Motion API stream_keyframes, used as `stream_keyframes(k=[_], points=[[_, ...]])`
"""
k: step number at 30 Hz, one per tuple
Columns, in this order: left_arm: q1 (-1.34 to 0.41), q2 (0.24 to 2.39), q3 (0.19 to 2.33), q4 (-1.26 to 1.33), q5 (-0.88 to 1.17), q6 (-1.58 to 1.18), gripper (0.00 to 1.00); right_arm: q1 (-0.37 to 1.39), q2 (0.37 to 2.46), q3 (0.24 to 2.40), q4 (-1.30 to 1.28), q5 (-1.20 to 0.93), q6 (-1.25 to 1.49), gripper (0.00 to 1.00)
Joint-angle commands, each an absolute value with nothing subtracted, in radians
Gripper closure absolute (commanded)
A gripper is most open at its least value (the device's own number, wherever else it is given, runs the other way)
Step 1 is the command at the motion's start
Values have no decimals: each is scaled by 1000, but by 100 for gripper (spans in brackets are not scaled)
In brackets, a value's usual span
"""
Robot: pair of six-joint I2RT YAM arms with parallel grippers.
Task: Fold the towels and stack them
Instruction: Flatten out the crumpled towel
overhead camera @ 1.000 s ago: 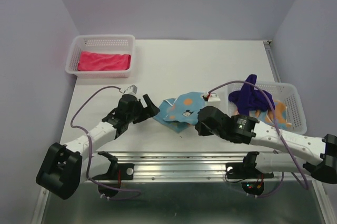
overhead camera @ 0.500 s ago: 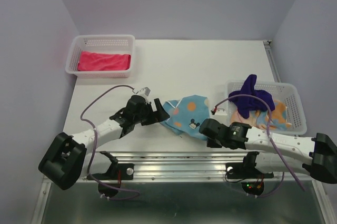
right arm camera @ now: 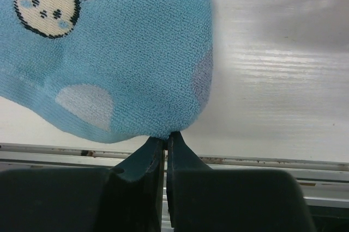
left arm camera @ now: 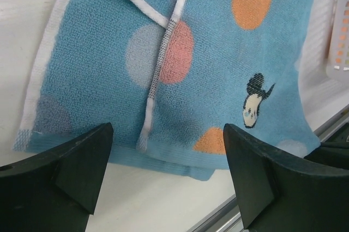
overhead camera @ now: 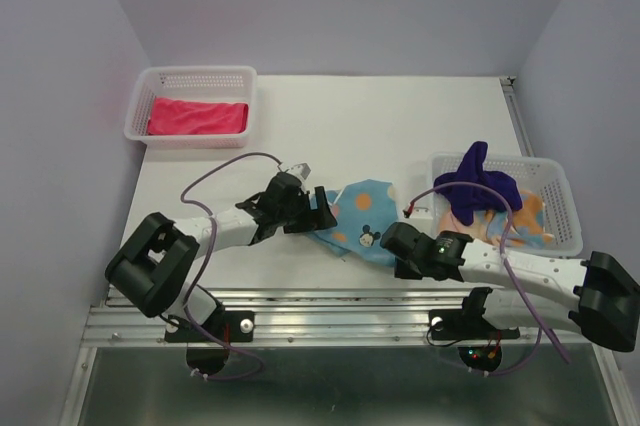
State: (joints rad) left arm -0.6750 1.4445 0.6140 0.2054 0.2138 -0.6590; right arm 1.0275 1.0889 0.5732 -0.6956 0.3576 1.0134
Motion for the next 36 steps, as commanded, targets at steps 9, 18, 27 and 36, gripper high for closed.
stream_keyframes(k=[9, 18, 27, 36], points=[[-699, 1476, 601, 268, 321, -676, 16, 1003, 1120, 546, -609, 333, 973, 99], [-704, 1422, 588, 253, 316, -686, 22, 1000, 1127, 545, -600, 328, 968, 99], [-704, 1459, 598, 241, 313, -686, 60, 1000, 1115, 551, -614, 337, 969, 99], [-703, 1396, 612, 242, 321, -707, 100, 999, 1052, 626, -658, 393, 957, 99]])
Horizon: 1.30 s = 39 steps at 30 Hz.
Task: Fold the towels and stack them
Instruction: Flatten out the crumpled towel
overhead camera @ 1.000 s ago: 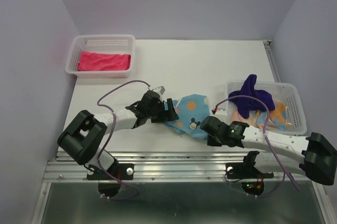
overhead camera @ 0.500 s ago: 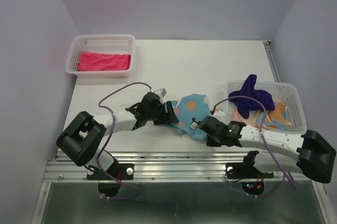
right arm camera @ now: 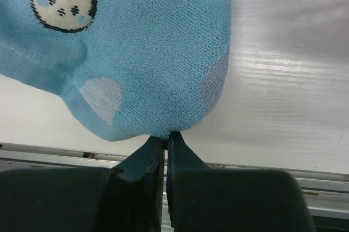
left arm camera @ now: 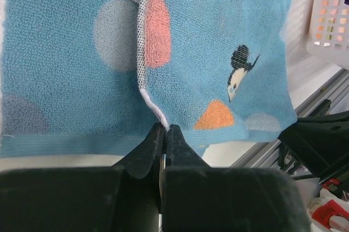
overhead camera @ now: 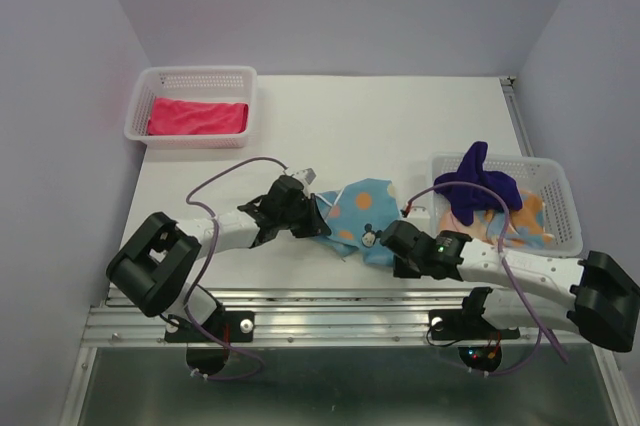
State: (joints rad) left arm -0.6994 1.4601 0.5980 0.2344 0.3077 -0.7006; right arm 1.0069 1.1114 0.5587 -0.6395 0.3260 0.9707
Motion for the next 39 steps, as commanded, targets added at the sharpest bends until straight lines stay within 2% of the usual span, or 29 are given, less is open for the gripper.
stream_keyframes(k=[1, 8, 12, 14, 20, 28, 33, 39], points=[[-704, 1376, 617, 242, 321, -709, 100, 1000, 1034, 647, -663, 431, 951, 99], [-704, 1172, 750, 172, 212, -690, 100, 999, 911, 868, -601, 561, 781, 99], [-703, 1048, 897, 104, 62, -672, 100, 1000, 885, 1009, -520, 621, 660, 99], [-704, 1020, 952, 75, 51, -654, 100, 999, 881, 1075, -500, 624, 579, 99], [-704, 936, 1156, -29, 89, -609, 100, 999, 903, 1322, -439, 382, 405, 99], [-704, 805, 1334, -54, 186, -617, 100, 1000, 972, 1613, -483, 42, 385, 99], [-703, 755, 1353, -25, 313, -655, 100, 1000, 1008, 1709, -500, -161, 428, 99], [-704, 713, 1351, -8, 385, -710, 100, 999, 1012, 1700, -454, -305, 492, 99]])
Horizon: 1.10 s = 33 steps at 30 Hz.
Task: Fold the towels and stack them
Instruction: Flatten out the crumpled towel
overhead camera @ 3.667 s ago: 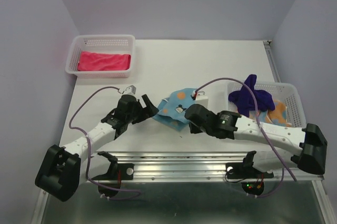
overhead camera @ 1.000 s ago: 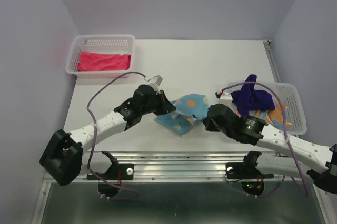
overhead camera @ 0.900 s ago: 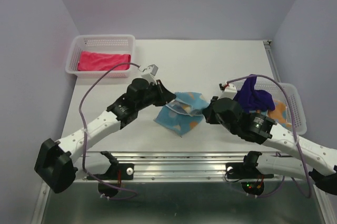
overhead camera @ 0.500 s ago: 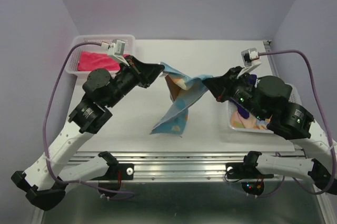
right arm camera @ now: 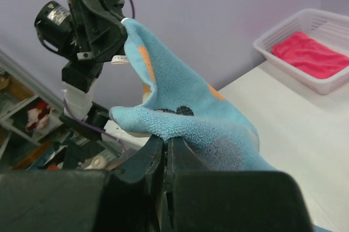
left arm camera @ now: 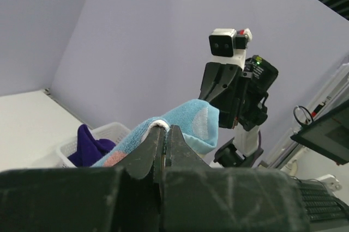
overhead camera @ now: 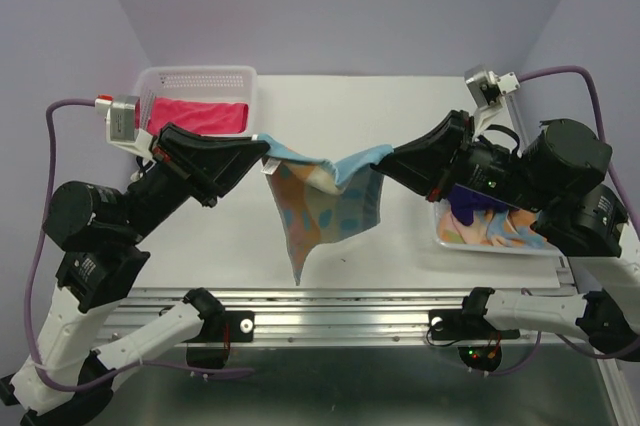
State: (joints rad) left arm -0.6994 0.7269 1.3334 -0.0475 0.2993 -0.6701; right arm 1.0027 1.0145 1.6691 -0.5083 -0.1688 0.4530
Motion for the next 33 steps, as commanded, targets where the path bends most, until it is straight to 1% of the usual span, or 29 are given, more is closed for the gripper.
stream_keyframes(k=[1, 6, 10, 14, 16, 17, 18, 19, 20, 21, 22, 24, 25, 26, 27, 29, 30, 31, 33], points=[[-703, 706, 1350, -8, 385, -712, 100, 1000, 1011, 1698, -450, -307, 503, 99], [-703, 664, 1318, -6, 361, -718, 100, 1000, 1003, 1678, -434, -301, 511, 99], [-704, 664, 1286, -6, 342, -713, 100, 1000, 994, 1661, -448, -207, 468, 99], [-703, 678, 1236, -5, 279, -698, 100, 1000, 992, 1576, -446, 23, 413, 99], [-704, 692, 1186, 14, 201, -701, 100, 1000, 997, 1528, -423, 112, 394, 99], [-704, 698, 1165, 31, 187, -704, 100, 1000, 1008, 1485, -413, 214, 385, 99], [-704, 707, 1145, 50, 149, -707, 100, 1000, 1015, 1461, -402, 269, 379, 99], [-703, 733, 1120, 52, 126, -707, 100, 1000, 1026, 1444, -379, 316, 367, 99], [-703, 753, 1112, 49, 103, -706, 100, 1000, 1044, 1431, -370, 412, 356, 99], [-703, 771, 1109, 37, 25, -703, 100, 997, 1081, 1421, -355, 457, 342, 99], [-703, 810, 1100, 40, 8, -700, 100, 986, 1106, 1405, -344, 478, 328, 99], [-690, 848, 1103, 48, -110, -686, 100, 942, 1162, 1394, -310, 462, 318, 99], [-681, 889, 1112, 54, -121, -663, 100, 872, 1179, 1381, -295, 378, 313, 99], [-663, 909, 1120, 60, -124, -652, 100, 829, 1196, 1378, -284, 339, 324, 99], [-626, 955, 1132, 77, -97, -643, 100, 754, 1239, 1374, -247, 306, 318, 99], [-563, 1003, 1141, 97, -42, -627, 100, 701, 1287, 1365, -209, 266, 304, 99], [-528, 1031, 1144, 122, 44, -632, 100, 678, 1311, 1371, -193, 246, 295, 99], [-453, 1089, 1144, 142, 87, -638, 100, 639, 1362, 1385, -169, 201, 293, 99], [-396, 1155, 1153, 173, 156, -641, 100, 598, 1417, 1417, -157, 152, 293, 99]])
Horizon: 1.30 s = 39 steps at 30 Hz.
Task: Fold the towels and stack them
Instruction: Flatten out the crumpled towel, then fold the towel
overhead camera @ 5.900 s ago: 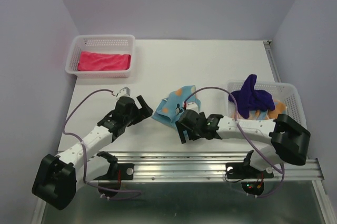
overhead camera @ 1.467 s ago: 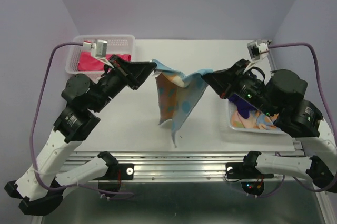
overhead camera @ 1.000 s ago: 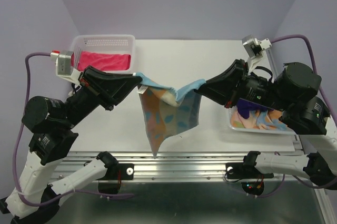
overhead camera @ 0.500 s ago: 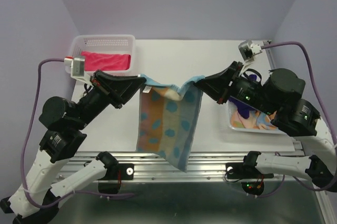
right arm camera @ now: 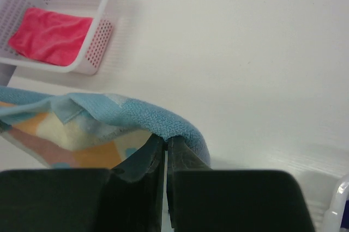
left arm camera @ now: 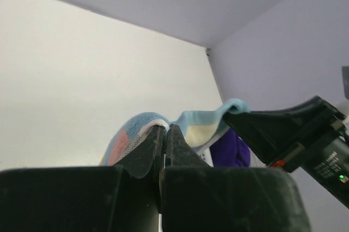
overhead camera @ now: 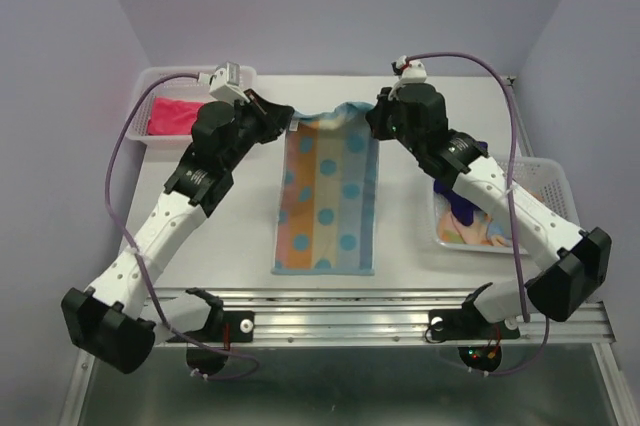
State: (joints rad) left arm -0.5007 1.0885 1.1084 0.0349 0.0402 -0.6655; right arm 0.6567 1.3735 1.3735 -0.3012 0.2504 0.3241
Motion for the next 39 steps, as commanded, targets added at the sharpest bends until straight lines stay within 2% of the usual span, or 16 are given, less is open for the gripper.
stream_keyframes(k=[1, 5, 11, 15, 19, 23, 27, 36, 39], points=[[-362, 1223, 1175, 176, 163, -637, 100, 554, 1483, 1433, -150, 102, 293, 99], [-295, 1423, 1253, 210, 218, -601, 100, 418, 1673, 1561, -143, -82, 317, 99], [-195, 1742, 1428, 183, 359, -577, 100, 330, 1935, 1728, -158, -276, 325, 99], [-167, 1871, 1538, 156, 405, -560, 100, 292, 2072, 1860, -221, -362, 330, 99], [-161, 1910, 1537, 161, 428, -554, 100, 281, 2109, 1879, -238, -402, 328, 99], [-161, 1881, 1461, 190, 449, -561, 100, 279, 2077, 1827, -241, -436, 342, 99], [-161, 1780, 1328, 238, 446, -583, 100, 281, 1981, 1633, -192, -501, 387, 99], [-181, 1507, 892, 316, 423, -630, 100, 316, 1683, 1168, -106, -528, 448, 99], [-212, 1351, 700, 341, 385, -661, 100, 371, 1561, 1035, -110, -506, 459, 99]])
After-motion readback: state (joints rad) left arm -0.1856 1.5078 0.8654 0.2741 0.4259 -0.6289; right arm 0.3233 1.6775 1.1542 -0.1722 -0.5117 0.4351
